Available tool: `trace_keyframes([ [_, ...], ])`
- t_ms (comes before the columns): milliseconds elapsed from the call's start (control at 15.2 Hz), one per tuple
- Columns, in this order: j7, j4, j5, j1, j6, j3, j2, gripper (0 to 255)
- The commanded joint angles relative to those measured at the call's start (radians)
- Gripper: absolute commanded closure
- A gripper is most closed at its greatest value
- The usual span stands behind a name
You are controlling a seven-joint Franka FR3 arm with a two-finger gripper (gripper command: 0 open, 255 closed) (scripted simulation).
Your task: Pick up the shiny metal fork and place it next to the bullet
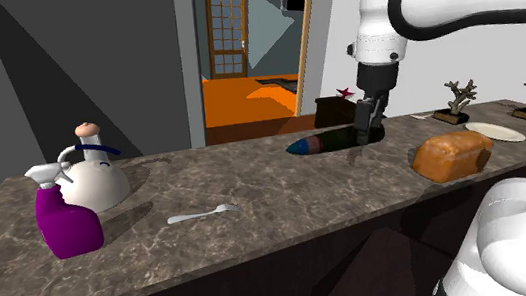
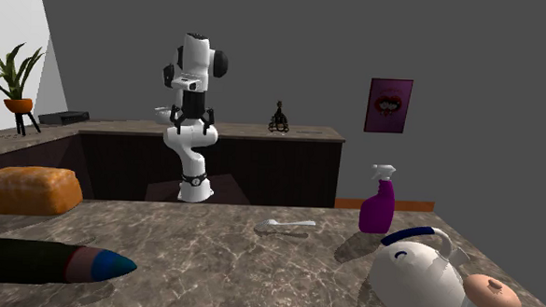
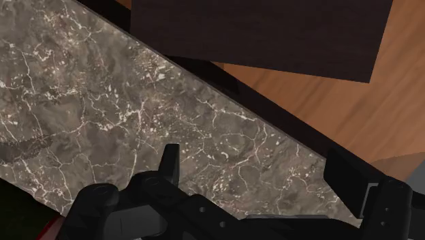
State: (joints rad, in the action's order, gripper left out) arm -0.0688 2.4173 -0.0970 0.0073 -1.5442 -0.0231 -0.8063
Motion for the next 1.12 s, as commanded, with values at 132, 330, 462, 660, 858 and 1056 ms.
trace_keyframes([
  [132, -0.022, -0.009, 0.006, 0.014, -0.056, 0.003, 0.07, 0],
  [330, -0.055, -0.031, 0.015, 0.036, -0.135, 0.005, 0.177, 0],
  [462, -0.078, -0.052, 0.022, 0.05, -0.183, 0.005, 0.251, 0],
  [660, -0.113, -0.091, 0.034, 0.071, -0.248, 0.003, 0.362, 0],
  [858, -0.148, -0.141, 0.046, 0.091, -0.303, -0.002, 0.474, 0],
  [1056, -0.184, -0.199, 0.058, 0.109, -0.348, -0.011, 0.585, 0],
])
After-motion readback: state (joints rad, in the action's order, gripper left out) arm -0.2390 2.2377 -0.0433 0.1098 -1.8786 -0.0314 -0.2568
